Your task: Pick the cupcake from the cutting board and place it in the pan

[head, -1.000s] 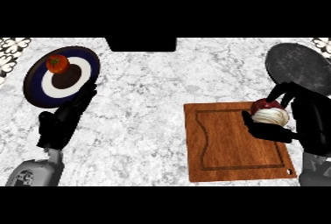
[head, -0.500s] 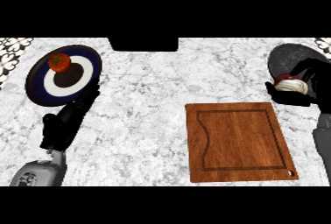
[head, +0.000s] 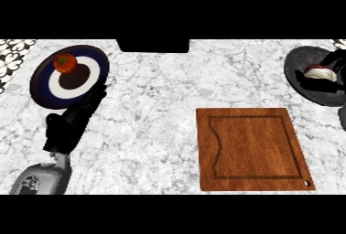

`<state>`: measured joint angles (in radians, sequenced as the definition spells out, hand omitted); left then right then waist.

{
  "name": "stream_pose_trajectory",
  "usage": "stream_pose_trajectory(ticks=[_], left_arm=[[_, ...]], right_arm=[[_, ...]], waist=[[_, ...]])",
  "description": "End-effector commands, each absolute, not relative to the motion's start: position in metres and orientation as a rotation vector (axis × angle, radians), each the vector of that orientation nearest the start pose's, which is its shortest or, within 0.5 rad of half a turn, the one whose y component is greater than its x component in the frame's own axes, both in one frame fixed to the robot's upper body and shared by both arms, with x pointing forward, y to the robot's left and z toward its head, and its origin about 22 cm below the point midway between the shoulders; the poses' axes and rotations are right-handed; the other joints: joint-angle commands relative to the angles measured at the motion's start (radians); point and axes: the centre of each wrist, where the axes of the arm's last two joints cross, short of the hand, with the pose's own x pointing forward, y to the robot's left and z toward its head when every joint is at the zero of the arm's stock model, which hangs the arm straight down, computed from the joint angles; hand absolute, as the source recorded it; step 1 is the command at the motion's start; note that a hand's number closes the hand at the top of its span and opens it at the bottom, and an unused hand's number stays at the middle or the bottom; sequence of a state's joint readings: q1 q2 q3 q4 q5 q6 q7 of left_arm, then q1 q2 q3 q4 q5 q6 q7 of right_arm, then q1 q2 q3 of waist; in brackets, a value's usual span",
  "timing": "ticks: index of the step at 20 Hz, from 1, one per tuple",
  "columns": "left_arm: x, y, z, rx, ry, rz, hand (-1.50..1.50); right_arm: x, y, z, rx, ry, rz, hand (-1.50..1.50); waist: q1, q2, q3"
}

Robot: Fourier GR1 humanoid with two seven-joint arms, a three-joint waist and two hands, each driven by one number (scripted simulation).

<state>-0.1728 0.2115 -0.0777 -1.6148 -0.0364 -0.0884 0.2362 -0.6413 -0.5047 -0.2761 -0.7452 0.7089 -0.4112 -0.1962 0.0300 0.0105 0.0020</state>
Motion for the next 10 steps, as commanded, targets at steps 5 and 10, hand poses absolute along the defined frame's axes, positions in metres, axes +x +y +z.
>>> stream_pose_trajectory(ticks=[5,10], left_arm=[[0.268,0.238,0.052,0.059,-1.520,-0.387,0.00],[0.274,0.245,0.049,0.067,-1.522,-0.382,0.00]], right_arm=[[0.380,-0.421,0.059,-1.300,-1.527,0.453,1.50],[0.380,-0.449,0.090,-1.294,-1.511,0.433,1.50]], waist=[[0.022,0.007,0.002],[0.029,0.013,0.002]])
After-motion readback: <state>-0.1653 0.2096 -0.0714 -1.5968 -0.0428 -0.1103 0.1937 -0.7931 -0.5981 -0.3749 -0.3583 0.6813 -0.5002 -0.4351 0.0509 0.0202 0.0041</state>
